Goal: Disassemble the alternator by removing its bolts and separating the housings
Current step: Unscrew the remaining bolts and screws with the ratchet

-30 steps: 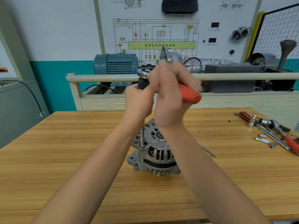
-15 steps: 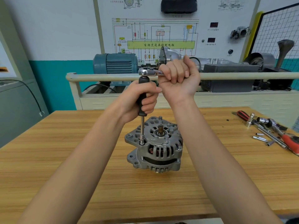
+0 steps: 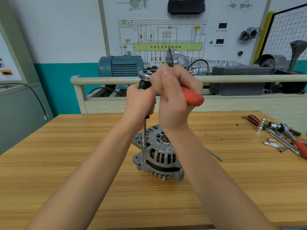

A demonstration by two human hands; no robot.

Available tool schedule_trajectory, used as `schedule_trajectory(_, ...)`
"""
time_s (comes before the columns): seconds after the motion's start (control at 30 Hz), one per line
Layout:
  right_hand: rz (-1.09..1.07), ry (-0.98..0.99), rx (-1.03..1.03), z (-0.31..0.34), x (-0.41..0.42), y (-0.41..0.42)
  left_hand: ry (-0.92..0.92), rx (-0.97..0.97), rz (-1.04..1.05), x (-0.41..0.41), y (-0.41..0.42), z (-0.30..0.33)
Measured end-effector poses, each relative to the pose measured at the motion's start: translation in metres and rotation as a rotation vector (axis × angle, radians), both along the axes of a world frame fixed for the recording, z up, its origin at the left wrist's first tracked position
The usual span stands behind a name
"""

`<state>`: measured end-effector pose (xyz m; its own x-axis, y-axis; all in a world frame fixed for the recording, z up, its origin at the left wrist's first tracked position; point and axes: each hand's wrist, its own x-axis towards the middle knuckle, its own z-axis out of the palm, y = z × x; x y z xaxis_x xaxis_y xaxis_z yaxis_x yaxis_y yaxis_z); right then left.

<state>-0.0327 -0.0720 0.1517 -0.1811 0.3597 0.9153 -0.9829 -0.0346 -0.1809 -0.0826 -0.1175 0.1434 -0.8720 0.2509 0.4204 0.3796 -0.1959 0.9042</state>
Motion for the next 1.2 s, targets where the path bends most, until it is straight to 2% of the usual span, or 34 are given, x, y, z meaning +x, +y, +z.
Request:
schedule_trajectory(0.13, 0.454, -0.126, -0.116, 0.014, -0.004, 0.028, -0.060, -0.032, -0.316, -0.012, -0.012, 0.002)
schedule_trajectory(0.23, 0.770, -0.263, -0.329, 0.018, -0.009, 0.047, -0.046, -0.098, -0.494, -0.016, -0.019, 0.006)
schedule_trajectory(0.37, 0.975, -0.281, -0.554, 0.018, -0.014, 0.055, -0.034, -0.127, -0.637, -0.011, -0.016, 0.008)
schedule_trajectory(0.47, 0.899, -0.244, -0.498, 0.017, -0.006, 0.052, -0.088, -0.071, -0.656, -0.007, -0.011, 0.006)
schedule_trajectory(0.6, 0.553, -0.125, -0.241, 0.012, 0.008, 0.035, -0.047, -0.026, -0.352, 0.003, -0.001, 0.001)
schedule_trajectory(0.73, 0.029, 0.013, -0.044, 0.005, 0.016, 0.009, 0.012, 0.000, -0.042, 0.010, 0.008, 0.000)
schedule_trajectory(0.77, -0.048, 0.027, -0.015, 0.004, 0.017, 0.004, 0.026, 0.010, -0.034, 0.013, 0.009, 0.001)
schedule_trajectory(0.83, -0.053, 0.030, 0.002, 0.004, 0.018, 0.002, 0.031, 0.034, -0.026, 0.015, 0.008, 0.000)
schedule_trajectory(0.9, 0.093, 0.007, -0.024, 0.009, 0.018, 0.008, 0.017, 0.034, -0.021, 0.015, 0.005, -0.002)
schedule_trajectory(1.03, 0.483, -0.136, -0.129, 0.021, 0.013, 0.032, -0.058, 0.022, -0.328, 0.010, -0.004, 0.000)
schedule_trajectory(1.1, 0.709, -0.235, -0.280, 0.022, 0.009, 0.045, -0.066, -0.024, -0.501, 0.006, -0.009, 0.003)
schedule_trajectory(1.2, 0.984, -0.309, -0.532, 0.022, -0.001, 0.060, -0.087, -0.060, -0.643, 0.005, -0.010, 0.003)
